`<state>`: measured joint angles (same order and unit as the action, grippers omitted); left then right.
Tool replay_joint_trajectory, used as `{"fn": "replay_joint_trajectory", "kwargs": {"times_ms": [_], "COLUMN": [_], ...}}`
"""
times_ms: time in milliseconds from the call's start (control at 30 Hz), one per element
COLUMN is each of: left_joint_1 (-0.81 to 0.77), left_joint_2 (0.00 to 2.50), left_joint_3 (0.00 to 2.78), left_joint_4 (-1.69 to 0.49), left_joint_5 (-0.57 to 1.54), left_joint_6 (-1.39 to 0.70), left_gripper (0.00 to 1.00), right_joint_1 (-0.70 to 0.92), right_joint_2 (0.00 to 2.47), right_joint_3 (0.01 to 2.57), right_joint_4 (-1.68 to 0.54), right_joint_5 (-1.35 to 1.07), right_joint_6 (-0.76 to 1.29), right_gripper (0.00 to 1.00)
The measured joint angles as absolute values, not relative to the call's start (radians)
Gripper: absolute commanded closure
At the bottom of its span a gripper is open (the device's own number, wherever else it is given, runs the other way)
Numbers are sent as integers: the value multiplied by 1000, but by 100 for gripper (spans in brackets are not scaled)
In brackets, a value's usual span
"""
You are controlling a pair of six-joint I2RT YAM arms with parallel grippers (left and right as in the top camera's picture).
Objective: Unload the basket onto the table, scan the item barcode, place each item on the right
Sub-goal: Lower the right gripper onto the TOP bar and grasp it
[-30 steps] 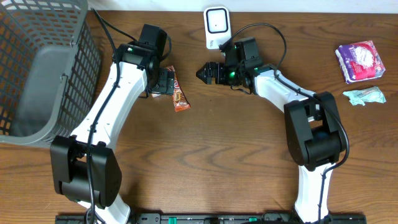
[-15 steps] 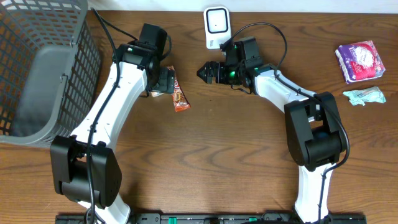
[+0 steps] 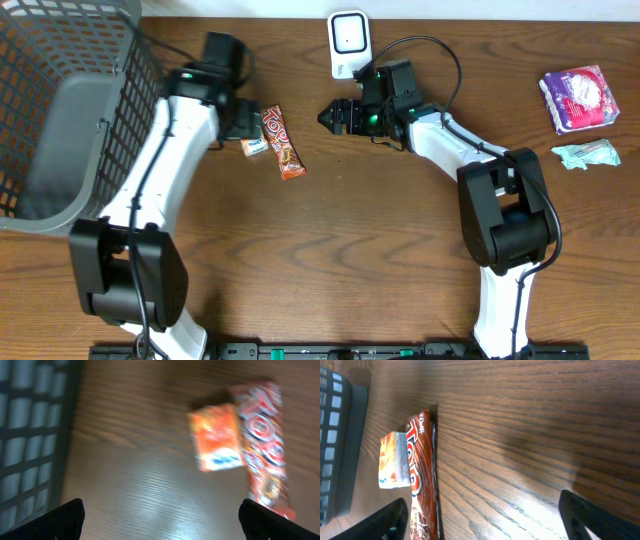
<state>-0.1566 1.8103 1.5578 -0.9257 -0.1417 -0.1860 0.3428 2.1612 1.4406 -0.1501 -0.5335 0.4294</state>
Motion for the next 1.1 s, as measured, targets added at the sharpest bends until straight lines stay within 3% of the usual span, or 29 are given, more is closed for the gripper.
{"fn": "replay_joint_trajectory", "kwargs": {"times_ms": [233, 700, 1100], "left_joint_1": [-39, -14, -14], "left_joint_2": [1810, 1810, 1810], "left_joint_3": [1558, 1558, 1558], "left_joint_4": [-939, -966, -989], "left_joint_5": [-130, -118, -117], "left_joint_6": [-251, -319, -322], "left_gripper": [2, 2, 2], "right_joint_1": [402, 599, 715], "right_joint_2": [2161, 2160, 2160], "right_joint_3": [1441, 1505, 1505], "right_joint_4": [-116, -265, -266], "right_joint_5": [-517, -223, -45], "right_joint_6": [392, 241, 201], "right_gripper": [28, 29, 39]}}
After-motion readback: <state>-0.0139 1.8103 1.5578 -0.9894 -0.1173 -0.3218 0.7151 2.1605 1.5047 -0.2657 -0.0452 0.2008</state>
